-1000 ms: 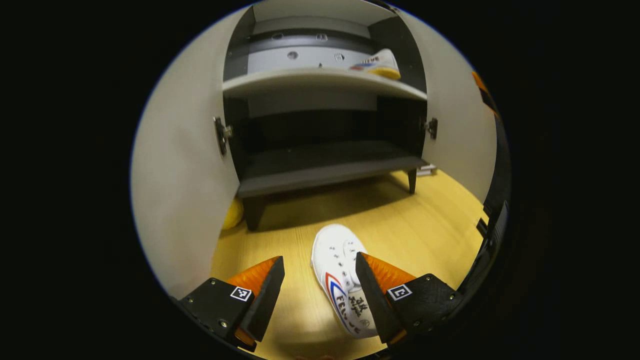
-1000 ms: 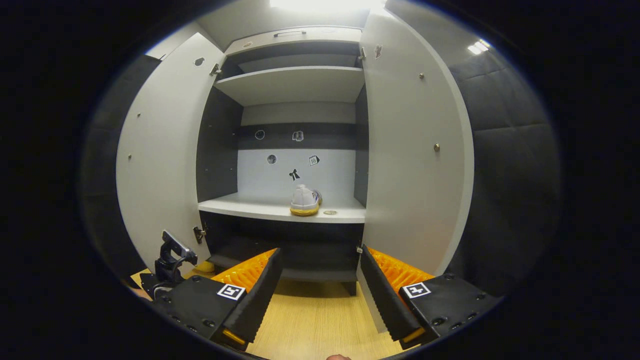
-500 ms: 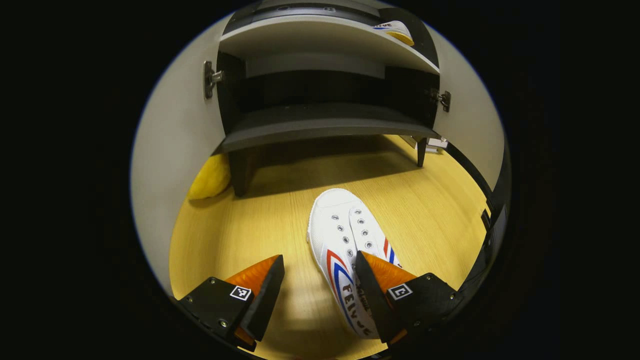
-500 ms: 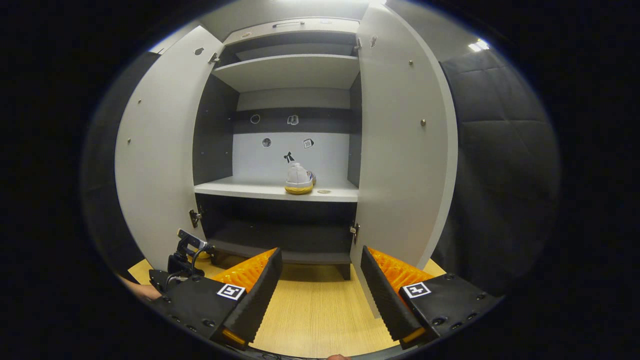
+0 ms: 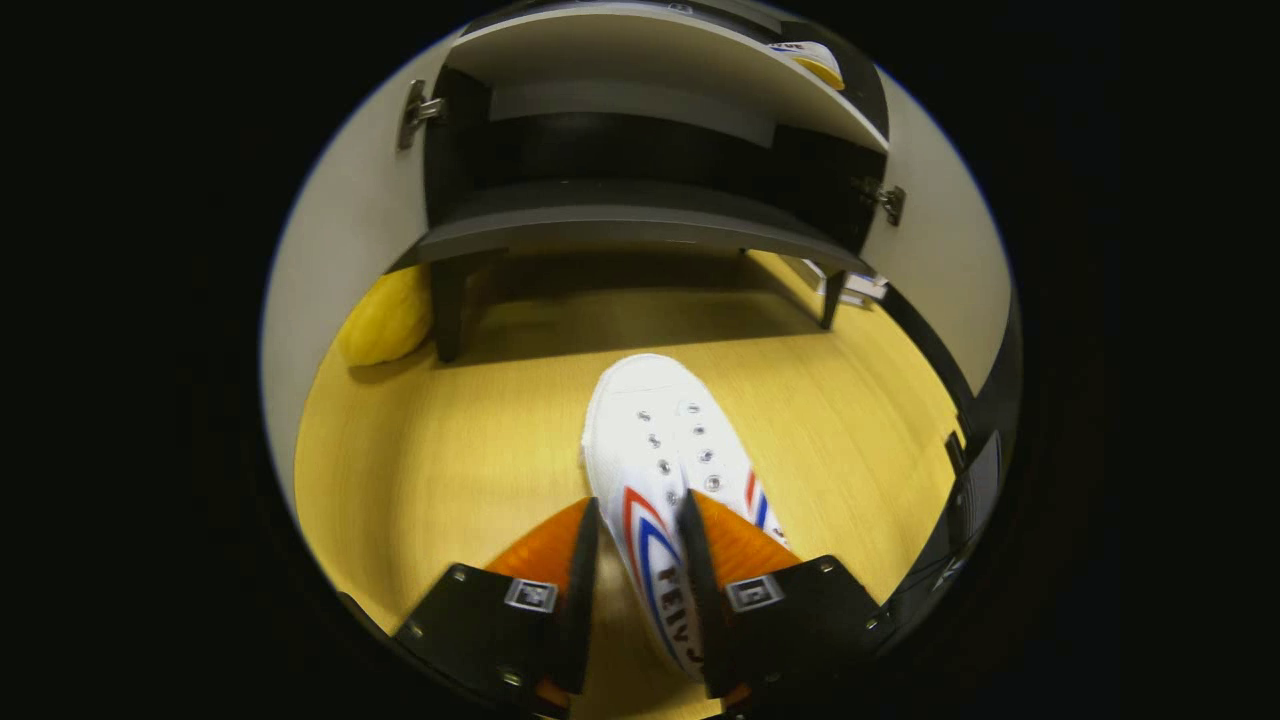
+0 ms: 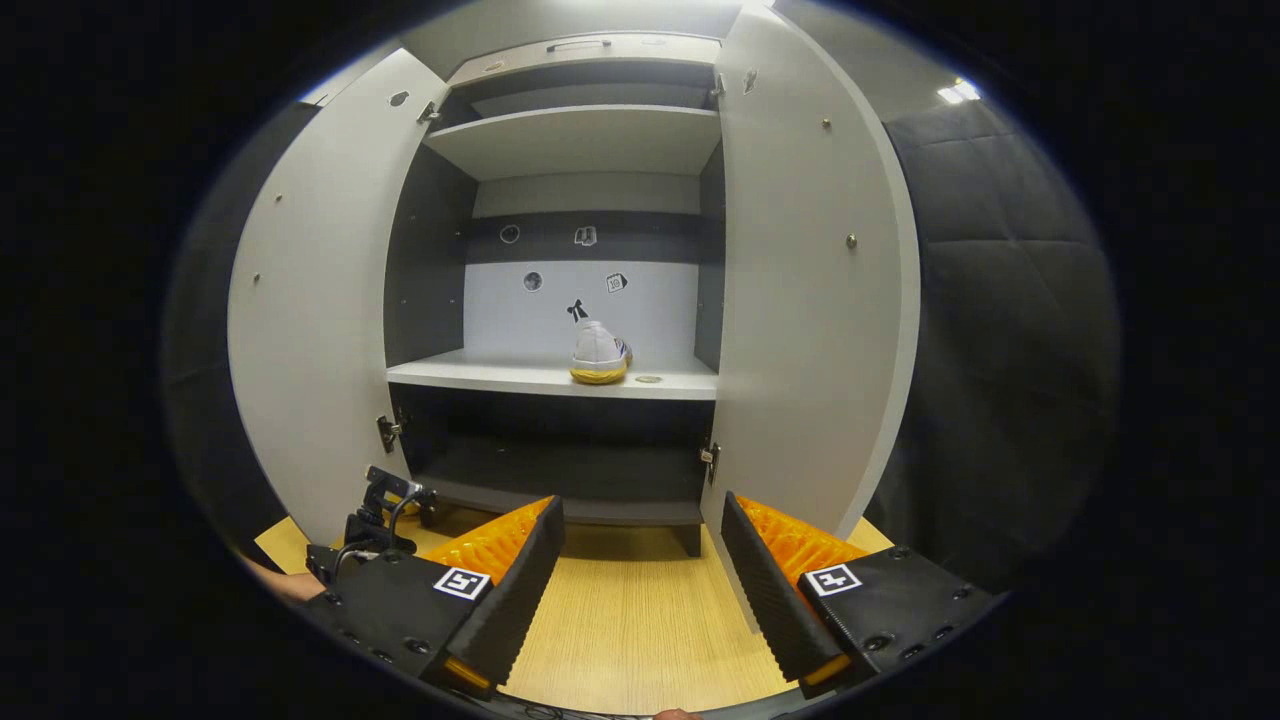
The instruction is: Grab one shoe with the right hand and put it into the shoe cabinet, grab the other shoe with the left hand and put it into the shoe cabinet; then close the right door with the right hand and the left door with the left hand.
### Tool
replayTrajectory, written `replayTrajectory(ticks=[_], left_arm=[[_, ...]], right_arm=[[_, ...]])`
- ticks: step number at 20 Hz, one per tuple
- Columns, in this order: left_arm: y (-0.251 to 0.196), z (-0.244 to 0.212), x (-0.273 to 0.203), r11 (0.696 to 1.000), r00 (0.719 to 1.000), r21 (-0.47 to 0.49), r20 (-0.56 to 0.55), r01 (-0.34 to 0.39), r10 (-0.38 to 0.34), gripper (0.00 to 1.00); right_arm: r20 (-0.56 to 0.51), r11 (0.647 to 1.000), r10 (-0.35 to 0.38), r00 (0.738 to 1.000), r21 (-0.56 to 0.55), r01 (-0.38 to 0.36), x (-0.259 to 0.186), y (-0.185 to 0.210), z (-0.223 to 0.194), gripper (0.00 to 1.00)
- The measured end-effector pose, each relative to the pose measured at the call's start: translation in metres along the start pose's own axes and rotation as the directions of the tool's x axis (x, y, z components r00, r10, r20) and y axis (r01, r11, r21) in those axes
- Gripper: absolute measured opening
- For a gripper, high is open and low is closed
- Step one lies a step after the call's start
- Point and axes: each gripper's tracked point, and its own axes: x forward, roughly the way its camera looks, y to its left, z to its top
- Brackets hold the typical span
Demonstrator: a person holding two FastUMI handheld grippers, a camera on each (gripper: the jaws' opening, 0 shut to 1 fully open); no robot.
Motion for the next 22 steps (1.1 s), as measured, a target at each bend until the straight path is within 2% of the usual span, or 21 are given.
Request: replayTrajectory(ticks=[3, 4, 5, 6, 7, 8, 9, 18, 22], left_arm=[[0.002, 0.002, -0.002, 1.0, 1.0, -0.011, -0.015, -0.022, 0.022, 0.36], [0.002, 0.003, 0.0, 0.999, 1.0, -0.025, -0.009, -0.023, 0.023, 0.35], [0.004, 0.004, -0.002, 0.999, 0.999, -0.03, 0.003, -0.033, 0.033, 0.23], [0.005, 0.005, 0.001, 0.999, 0.999, -0.036, 0.012, -0.033, 0.033, 0.22], [0.009, 0.005, -0.004, 0.998, 0.998, -0.034, 0.029, -0.055, 0.056, 0.11], [0.005, 0.009, -0.003, 0.998, 0.998, -0.035, 0.036, -0.054, 0.056, 0.11], [0.005, 0.01, -0.004, 0.998, 0.997, -0.03, 0.04, -0.059, 0.06, 0.0], [0.006, 0.041, -0.019, 0.998, 0.995, -0.042, 0.083, -0.051, 0.054, 0.0], [0.007, 0.063, -0.044, 0.997, 0.989, -0.054, 0.137, -0.052, 0.059, 0.0]], right_arm=[[-0.002, 1.0, 0.004, 1.0, -0.003, -0.004, 0.0, 0.0, -0.001, 0.98], [-0.004, 1.0, 0.0, 1.0, -0.008, 0.0, 0.0, 0.0, -0.001, 0.98], [-0.005, 1.0, -0.004, 1.0, -0.011, 0.004, 0.0, -0.001, -0.002, 0.98], [-0.009, 1.0, -0.002, 1.0, -0.009, 0.002, 0.0, -0.001, -0.002, 0.98], [-0.012, 1.0, 0.003, 1.0, -0.004, -0.003, 0.0, 0.0, -0.002, 0.98], [-0.013, 1.0, 0.005, 1.0, -0.002, -0.005, 0.0, 0.0, -0.002, 0.98], [-0.011, 1.0, 0.003, 1.0, -0.004, -0.003, 0.0, -0.001, -0.002, 0.98], [-0.005, 1.0, 0.024, 1.0, -0.02, -0.024, -0.005, -0.009, 0.005, 0.98], [0.007, 0.999, 0.047, 0.999, -0.029, -0.047, -0.01, -0.011, 0.009, 0.98]])
